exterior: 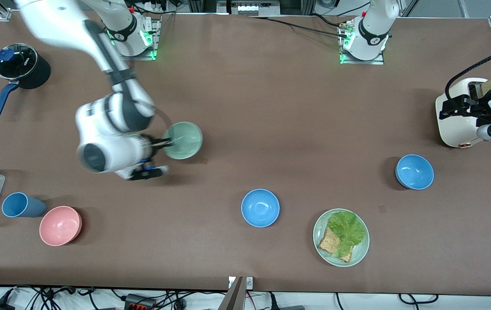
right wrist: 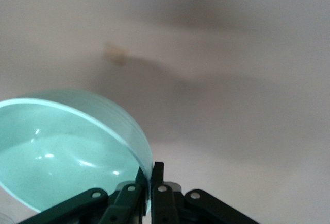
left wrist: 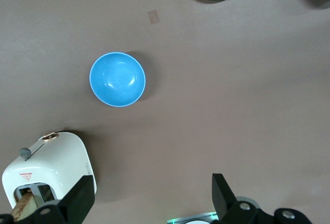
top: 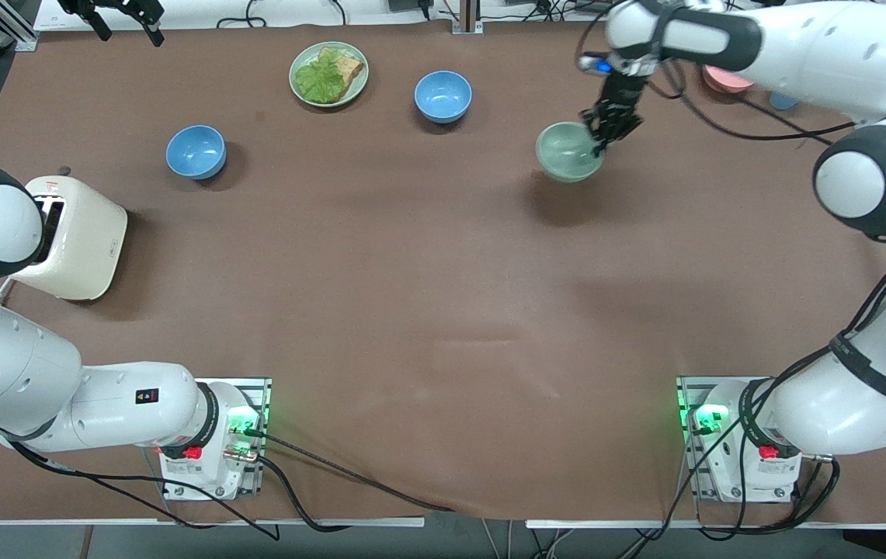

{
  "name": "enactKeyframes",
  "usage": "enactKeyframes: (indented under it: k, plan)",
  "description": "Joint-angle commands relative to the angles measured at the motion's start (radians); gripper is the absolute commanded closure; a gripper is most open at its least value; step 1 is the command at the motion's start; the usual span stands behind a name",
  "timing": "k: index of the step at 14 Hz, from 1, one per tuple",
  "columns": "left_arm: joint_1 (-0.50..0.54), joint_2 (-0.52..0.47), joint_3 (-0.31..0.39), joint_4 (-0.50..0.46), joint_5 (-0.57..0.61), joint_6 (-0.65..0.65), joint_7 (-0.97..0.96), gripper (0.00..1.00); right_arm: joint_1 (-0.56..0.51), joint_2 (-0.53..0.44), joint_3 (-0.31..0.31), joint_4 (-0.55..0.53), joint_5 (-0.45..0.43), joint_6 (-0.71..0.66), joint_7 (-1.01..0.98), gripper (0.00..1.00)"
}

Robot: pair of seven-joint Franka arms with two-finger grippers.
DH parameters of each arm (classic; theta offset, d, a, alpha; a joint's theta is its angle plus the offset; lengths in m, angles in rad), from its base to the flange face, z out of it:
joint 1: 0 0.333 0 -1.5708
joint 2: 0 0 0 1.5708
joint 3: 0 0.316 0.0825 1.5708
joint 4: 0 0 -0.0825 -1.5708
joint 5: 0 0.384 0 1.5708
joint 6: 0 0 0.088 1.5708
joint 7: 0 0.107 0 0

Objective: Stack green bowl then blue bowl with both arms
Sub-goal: 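Carry the green bowl with the right gripper toward the table middle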

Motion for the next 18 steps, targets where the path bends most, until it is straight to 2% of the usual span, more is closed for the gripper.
enactKeyframes:
  k: [1,3,5,7,9,11,13,15,16,18]
  plan:
    - [0.001,-0.007,0.002,-0.004,-0.005,-0.006,0.005,0.00,0.147,0.025,-0.010,0.023,0.012,0.054,0.179,1.00]
    - [0.004,-0.007,0.003,-0.001,0.002,0.003,0.028,0.00,0.216,0.053,-0.010,0.023,0.031,0.141,0.260,1.00]
    - [0.016,0.022,0.009,0.007,0.001,0.011,0.110,0.00,0.273,0.087,-0.010,0.023,0.095,0.232,0.299,1.00]
    - [0.091,0.065,0.008,0.010,-0.007,0.017,0.228,0.00,0.345,0.127,-0.011,0.023,0.109,0.301,0.354,1.00]
    - [0.114,0.102,0.008,0.002,-0.005,0.093,0.306,0.00,0.361,0.148,-0.010,0.023,0.111,0.344,0.393,1.00]
    - [0.116,0.141,0.010,-0.007,-0.001,0.120,0.289,0.00,0.367,0.164,-0.010,0.021,0.109,0.347,0.393,1.00]
    - [0.123,0.186,0.010,-0.007,-0.002,0.128,0.251,0.00,0.359,0.155,-0.011,0.028,0.106,0.341,0.470,0.01]
    - [0.149,0.235,0.010,-0.007,-0.001,0.169,0.220,0.00,0.358,0.118,-0.017,0.078,0.097,0.307,0.506,0.00]
    - [0.177,0.284,0.010,-0.012,-0.001,0.239,0.240,0.00,0.348,0.081,-0.025,0.104,0.095,0.240,0.506,0.00]
    - [0.241,0.345,-0.003,-0.039,-0.002,0.357,0.397,0.00,0.318,0.018,-0.094,0.190,0.030,0.118,0.499,0.00]
